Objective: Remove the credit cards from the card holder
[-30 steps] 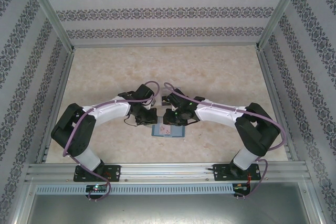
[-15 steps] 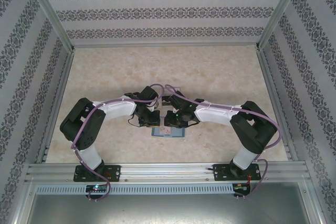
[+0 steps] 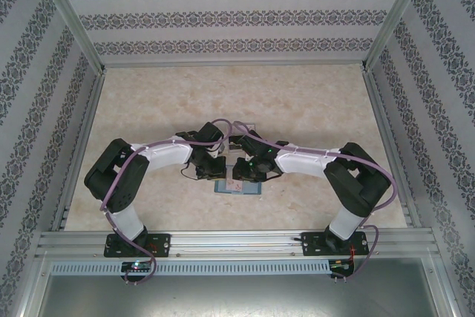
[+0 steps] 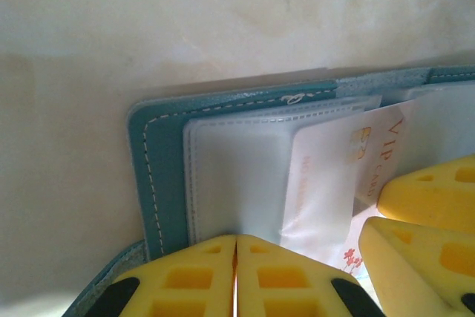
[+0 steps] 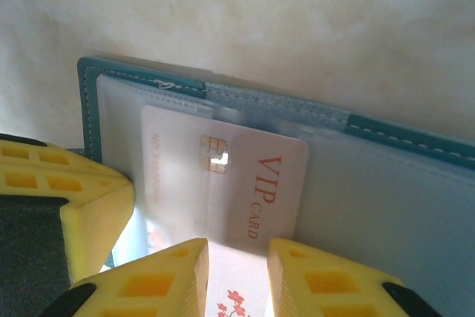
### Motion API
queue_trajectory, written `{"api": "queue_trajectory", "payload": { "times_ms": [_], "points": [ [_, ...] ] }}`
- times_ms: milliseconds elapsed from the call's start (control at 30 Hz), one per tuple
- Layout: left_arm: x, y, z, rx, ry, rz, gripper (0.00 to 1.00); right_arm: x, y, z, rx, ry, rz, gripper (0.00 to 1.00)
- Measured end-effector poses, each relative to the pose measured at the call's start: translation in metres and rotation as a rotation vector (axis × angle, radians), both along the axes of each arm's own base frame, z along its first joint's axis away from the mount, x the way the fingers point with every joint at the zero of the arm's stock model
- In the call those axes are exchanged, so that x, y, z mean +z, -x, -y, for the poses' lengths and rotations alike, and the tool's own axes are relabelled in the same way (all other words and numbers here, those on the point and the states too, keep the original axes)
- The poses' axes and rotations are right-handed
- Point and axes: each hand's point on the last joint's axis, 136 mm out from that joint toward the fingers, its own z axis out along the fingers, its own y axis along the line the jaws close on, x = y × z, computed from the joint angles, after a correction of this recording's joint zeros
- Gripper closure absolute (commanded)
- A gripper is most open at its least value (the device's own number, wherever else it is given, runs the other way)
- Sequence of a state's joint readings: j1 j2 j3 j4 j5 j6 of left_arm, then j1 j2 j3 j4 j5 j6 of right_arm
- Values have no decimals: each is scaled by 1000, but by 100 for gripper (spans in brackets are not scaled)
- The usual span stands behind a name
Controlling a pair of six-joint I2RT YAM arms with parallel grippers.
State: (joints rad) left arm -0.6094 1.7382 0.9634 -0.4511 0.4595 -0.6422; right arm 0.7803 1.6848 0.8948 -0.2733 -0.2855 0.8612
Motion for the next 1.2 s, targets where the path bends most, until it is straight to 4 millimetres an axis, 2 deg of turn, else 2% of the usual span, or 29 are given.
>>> {"api": "queue_trajectory", "payload": {
  "times_ms": [633, 767, 1200],
  "points": [
    [0, 0, 0, -6, 0, 4, 91, -5, 2, 7, -5, 21, -4, 71],
    [0, 0, 0, -7, 1, 3, 91, -5, 0, -1, 3, -19, -4, 71],
    [0, 0, 0, -6, 0, 4, 91, 2, 0, -6, -29, -151, 12, 74]
  ]
}}
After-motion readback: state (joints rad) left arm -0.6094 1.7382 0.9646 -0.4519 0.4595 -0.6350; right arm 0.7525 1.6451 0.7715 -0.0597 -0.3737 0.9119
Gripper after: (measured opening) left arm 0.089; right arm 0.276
